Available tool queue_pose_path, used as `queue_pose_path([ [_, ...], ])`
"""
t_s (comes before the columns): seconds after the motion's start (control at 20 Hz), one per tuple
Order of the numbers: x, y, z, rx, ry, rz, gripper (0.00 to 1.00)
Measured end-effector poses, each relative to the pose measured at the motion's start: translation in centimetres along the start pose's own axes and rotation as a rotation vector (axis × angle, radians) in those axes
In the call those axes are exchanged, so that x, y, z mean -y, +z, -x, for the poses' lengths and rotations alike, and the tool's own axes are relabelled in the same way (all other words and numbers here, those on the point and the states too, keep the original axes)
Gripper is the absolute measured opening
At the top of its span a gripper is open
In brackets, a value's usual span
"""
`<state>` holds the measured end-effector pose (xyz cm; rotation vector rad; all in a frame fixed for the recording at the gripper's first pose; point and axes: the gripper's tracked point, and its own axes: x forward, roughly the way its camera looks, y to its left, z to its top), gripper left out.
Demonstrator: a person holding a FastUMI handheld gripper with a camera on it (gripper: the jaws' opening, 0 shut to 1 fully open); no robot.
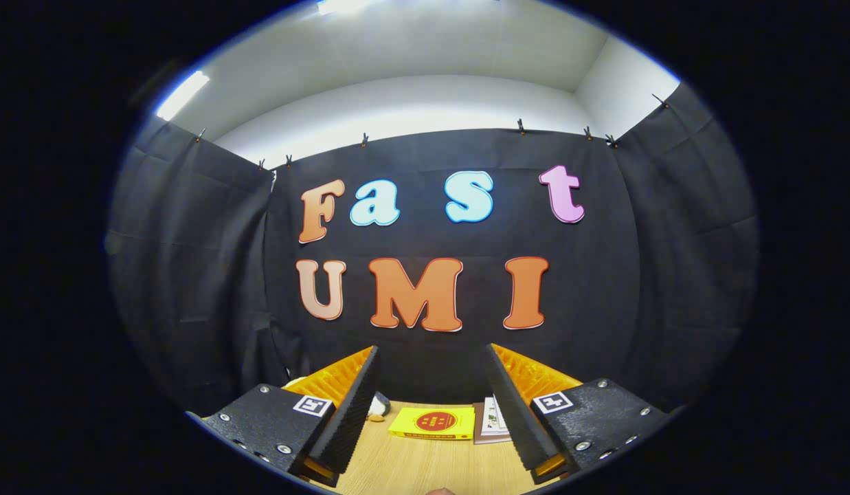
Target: Open the storage box then place both shoes into the box .Put the left shoe in first, then the right shoe, with the right side of both shoes facing outward in a uniform manner.
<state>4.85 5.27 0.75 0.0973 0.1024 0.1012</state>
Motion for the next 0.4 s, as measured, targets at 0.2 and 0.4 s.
queue_pose_path([
  [0.2, 1.0, -0.4, 0.8, 0.032, 0.009, -0.006, 0.91],
  [0.4, 2.2, -1.3, 1.3, 0.009, -0.002, -0.017, 0.91],
])
